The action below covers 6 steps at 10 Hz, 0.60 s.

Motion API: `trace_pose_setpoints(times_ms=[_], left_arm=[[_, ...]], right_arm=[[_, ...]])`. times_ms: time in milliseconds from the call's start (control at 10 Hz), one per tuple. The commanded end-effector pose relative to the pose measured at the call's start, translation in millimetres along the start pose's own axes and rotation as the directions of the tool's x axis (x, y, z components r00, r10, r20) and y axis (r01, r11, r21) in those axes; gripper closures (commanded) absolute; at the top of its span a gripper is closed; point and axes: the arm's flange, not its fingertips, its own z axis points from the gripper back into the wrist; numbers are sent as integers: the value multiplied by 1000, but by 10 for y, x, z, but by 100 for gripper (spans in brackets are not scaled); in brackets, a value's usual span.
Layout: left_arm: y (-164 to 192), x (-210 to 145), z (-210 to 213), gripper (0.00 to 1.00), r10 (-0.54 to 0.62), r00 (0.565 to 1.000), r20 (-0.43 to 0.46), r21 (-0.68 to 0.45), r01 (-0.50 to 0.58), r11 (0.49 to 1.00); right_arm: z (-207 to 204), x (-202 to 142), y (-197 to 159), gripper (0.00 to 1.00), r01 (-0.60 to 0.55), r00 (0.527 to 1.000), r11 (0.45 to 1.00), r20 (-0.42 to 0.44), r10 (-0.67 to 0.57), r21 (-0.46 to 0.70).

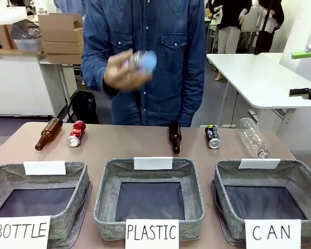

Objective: Sort the can waste into the basket.
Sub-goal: Pick up the can waste from the table and place it in the right Fabric basket.

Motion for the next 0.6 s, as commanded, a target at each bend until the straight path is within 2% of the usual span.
trace_pose_setpoints(times_ms=[0,100,300,500], left_arm=[[-37,-167,-134,0,0,1000,-2,-10,0,1000],[-49,-142,-167,0,-6,1000,12,5,6,1000],[-24,-54,-374,0,5,1000,-17,63,-4,998],[58,58,-445,0,29,999,-37,47,-28,999]], right_arm=[[-29,24,13,0,-18,1000,1000,5,18,22],[-29,24,13,0,-18,1000,1000,5,18,22],[-29,24,13,0,-18,1000,1000,5,18,22],[-29,24,13,0,-18,1000,1000,5,18,22]])
